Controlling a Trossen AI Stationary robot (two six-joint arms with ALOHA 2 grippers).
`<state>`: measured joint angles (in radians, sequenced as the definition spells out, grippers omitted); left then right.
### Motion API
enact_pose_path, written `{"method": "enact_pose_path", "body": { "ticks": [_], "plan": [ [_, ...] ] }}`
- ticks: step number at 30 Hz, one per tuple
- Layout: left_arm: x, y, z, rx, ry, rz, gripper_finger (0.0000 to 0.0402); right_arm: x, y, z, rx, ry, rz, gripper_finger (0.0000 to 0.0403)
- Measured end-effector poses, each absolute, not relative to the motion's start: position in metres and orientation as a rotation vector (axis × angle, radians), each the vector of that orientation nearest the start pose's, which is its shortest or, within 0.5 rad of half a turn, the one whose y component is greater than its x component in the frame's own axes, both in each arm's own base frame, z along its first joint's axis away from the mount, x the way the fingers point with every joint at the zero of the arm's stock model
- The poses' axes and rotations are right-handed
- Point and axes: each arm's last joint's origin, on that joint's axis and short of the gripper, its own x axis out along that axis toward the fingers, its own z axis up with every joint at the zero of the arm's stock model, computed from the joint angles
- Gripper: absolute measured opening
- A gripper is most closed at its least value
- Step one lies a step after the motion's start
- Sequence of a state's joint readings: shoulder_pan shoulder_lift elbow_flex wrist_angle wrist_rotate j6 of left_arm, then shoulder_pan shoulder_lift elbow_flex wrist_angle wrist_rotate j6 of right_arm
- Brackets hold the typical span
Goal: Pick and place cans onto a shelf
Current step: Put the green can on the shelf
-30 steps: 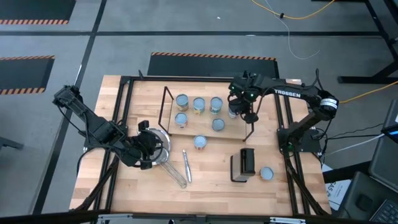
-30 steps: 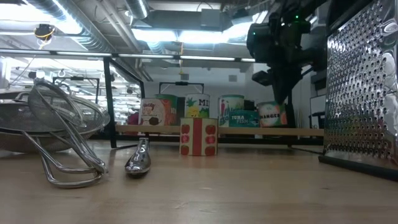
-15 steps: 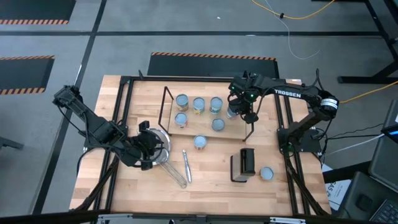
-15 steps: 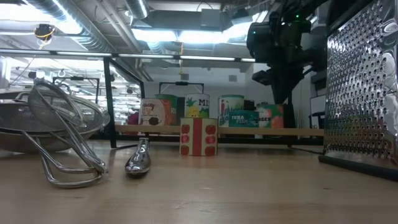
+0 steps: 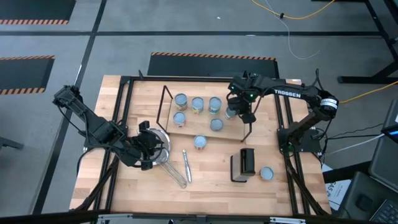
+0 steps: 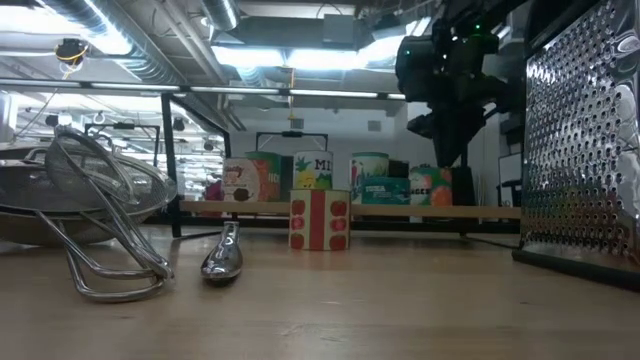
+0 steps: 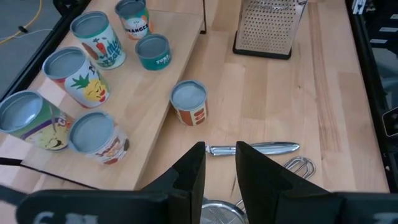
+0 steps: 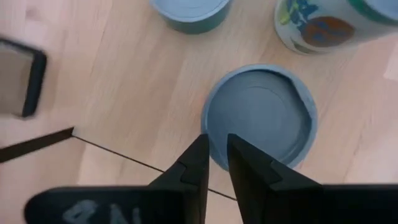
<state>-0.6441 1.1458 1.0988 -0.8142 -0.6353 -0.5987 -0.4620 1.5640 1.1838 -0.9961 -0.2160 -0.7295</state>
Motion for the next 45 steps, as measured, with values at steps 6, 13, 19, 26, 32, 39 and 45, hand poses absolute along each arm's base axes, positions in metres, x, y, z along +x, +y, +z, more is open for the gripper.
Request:
{"method": "enact_pose_path", "body": {
  "ticks": [6,13,19,26,32,39,45],
  "plan": [
    [0.185,-0.117,0.323,-0.061,0.655,0.194,0.0082,0.266,-0.126,0.256,-0.045,1.242,0.137,0.0063],
    [0.185,-0.117,0.323,-0.061,0.655,0.194,0.0082,0.274,-0.129,0.280,0.050,1.175,0.039,0.0063],
    [0.185,-0.117,0.323,-0.061,0.655,0.194,0.0082,0.275,-0.130,0.286,0.142,1.157,-0.028,0.0063],
    [0.185,-0.117,0.323,-0.054,0.656,0.191,0.0082,0.275,-0.130,0.286,0.277,1.155,-0.113,0.0063],
    [0.185,-0.117,0.323,-0.054,0.656,0.191,0.0082,0.276,-0.128,0.286,0.465,1.145,-0.234,0.0063],
    [0.185,-0.117,0.323,-0.055,0.656,0.191,0.0082,0.279,-0.120,0.287,0.490,1.147,-0.226,0.0063],
    [0.185,-0.117,0.323,-0.055,0.656,0.191,0.0082,0.279,-0.119,0.287,0.563,1.138,-0.216,0.0063]
  ]
}}
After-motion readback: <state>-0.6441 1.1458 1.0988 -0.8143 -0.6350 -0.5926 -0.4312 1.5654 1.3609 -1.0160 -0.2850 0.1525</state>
